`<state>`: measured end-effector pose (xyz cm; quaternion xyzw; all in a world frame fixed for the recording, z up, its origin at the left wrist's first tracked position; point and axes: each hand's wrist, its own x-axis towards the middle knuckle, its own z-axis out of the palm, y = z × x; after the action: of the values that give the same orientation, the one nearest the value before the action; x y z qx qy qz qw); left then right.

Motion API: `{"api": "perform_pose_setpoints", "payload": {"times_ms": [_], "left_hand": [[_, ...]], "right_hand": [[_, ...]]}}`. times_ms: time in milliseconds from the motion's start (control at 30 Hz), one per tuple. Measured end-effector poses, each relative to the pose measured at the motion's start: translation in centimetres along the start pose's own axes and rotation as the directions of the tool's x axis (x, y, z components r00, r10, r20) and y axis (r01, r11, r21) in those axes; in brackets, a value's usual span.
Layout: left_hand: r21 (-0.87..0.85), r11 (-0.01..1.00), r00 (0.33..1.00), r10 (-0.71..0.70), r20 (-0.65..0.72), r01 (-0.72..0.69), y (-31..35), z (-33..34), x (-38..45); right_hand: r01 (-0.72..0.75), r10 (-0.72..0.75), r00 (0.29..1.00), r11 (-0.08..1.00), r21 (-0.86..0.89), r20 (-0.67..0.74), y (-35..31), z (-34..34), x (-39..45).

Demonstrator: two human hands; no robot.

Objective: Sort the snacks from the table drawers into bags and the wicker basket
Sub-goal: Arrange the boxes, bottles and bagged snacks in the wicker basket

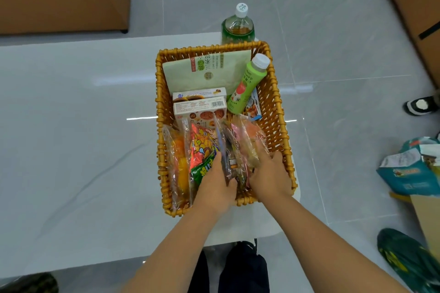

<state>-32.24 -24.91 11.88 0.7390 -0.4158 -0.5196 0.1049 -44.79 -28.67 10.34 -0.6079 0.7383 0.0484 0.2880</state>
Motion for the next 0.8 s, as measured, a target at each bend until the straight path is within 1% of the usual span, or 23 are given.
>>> {"api": "perform_pose_setpoints", "payload": {"times_ms": [33, 67, 100, 133, 200, 233, 267, 300, 333, 400, 467, 533, 567, 633, 700, 767, 800], "left_hand": [[0.004, 1.0, 1.0, -0.013, -0.003, 0.013, 0.1, -0.7, -0.4], [0.003, 1.0, 0.999, -0.012, -0.041, 0.012, 0.0, -1.5, -0.8], [-0.009, 1.0, 0.994, -0.001, -0.107, 0.0, 0.0, -2.2, -1.3], [-0.03, 0.999, 0.983, 0.009, -0.184, -0.015, -0.2, -3.1, -1.8], [-0.068, 0.997, 0.955, 0.014, -0.295, -0.036, -0.7, -4.5, -2.7], [-0.079, 0.996, 0.948, 0.01, -0.319, -0.037, -1.1, -5.0, -3.1], [-0.091, 0.995, 0.943, 0.004, -0.334, -0.036, -1.6, -5.4, -3.4], [-0.103, 0.994, 0.937, -0.006, -0.35, -0.032, -2.1, -5.7, -3.7], [-0.11, 0.994, 0.928, -0.015, -0.373, -0.028, -2.5, -6.0, -3.9], [-0.132, 0.991, 0.913, -0.038, -0.407, -0.018, -3.2, -6.0, -4.1], [-0.133, 0.991, 0.918, -0.038, -0.396, -0.016, -3.6, -5.4, -4.0], [-0.12, 0.991, 0.937, 0.009, -0.35, -0.055, -3.4, -4.4, -3.8], [-0.128, 0.989, 0.943, 0.032, -0.331, -0.079, -3.3, -3.8, -3.6], [-0.158, 0.983, 0.947, 0.038, -0.32, -0.093, -2.9, -3.1, -3.4], [-0.187, 0.979, 0.956, 0.018, -0.293, -0.076, -3.0, -3.1, -3.4], [-0.28, 0.958, 0.977, 0.004, -0.212, -0.065, -3.5, -3.7, -3.7], [-0.312, 0.948, 0.981, -0.005, -0.193, -0.056, -3.9, -4.1, -3.9]], "right_hand": [[-0.02, 0.02, 1.0, 1.0, 0.0, 0.012, -0.4, -0.1, 0.0], [-0.025, 0.024, 1.0, 1.0, -0.002, -0.015, -0.8, -0.1, -0.2], [-0.006, 0.006, 0.996, 1.0, -0.01, -0.086, -1.1, 0.0, -0.6], [0.042, -0.044, 0.981, 0.999, -0.014, -0.19, -1.5, 0.0, -1.1], [0.22, -0.183, 0.905, 0.974, 0.056, -0.384, -2.4, 0.5, -2.4], [0.323, -0.242, 0.864, 0.939, 0.118, -0.442, -3.0, 0.8, -3.0], [0.408, -0.289, 0.836, 0.895, 0.178, -0.466, -3.6, 1.0, -3.6], [0.467, -0.329, 0.826, 0.853, 0.231, -0.457, -4.4, 1.2, -3.9], [0.5, -0.366, 0.832, 0.821, 0.276, -0.417, -5.3, 1.5, -4.2], [0.486, -0.406, 0.869, 0.809, 0.33, -0.284, -7.1, 2.0, -4.3], [0.393, -0.355, 0.919, 0.846, 0.361, -0.17, -8.5, 2.7, -3.9], [0.234, -0.223, 0.972, 0.868, 0.439, -0.078, -9.5, 3.0, -3.1], [0.164, -0.168, 0.985, 0.86, 0.482, -0.034, -9.9, 3.0, -2.8], [0.077, -0.123, 0.991, 0.839, 0.539, 0.05, -10.7, 3.0, -2.4], [0.055, -0.123, 0.987, 0.856, 0.514, 0.099, -11.0, 2.8, -2.1], [0.098, -0.148, 0.985, 0.907, 0.41, 0.09, -10.8, 2.7, -1.8], [0.12, -0.159, 0.984, 0.928, 0.352, 0.085, -10.6, 2.6, -1.6]]}}
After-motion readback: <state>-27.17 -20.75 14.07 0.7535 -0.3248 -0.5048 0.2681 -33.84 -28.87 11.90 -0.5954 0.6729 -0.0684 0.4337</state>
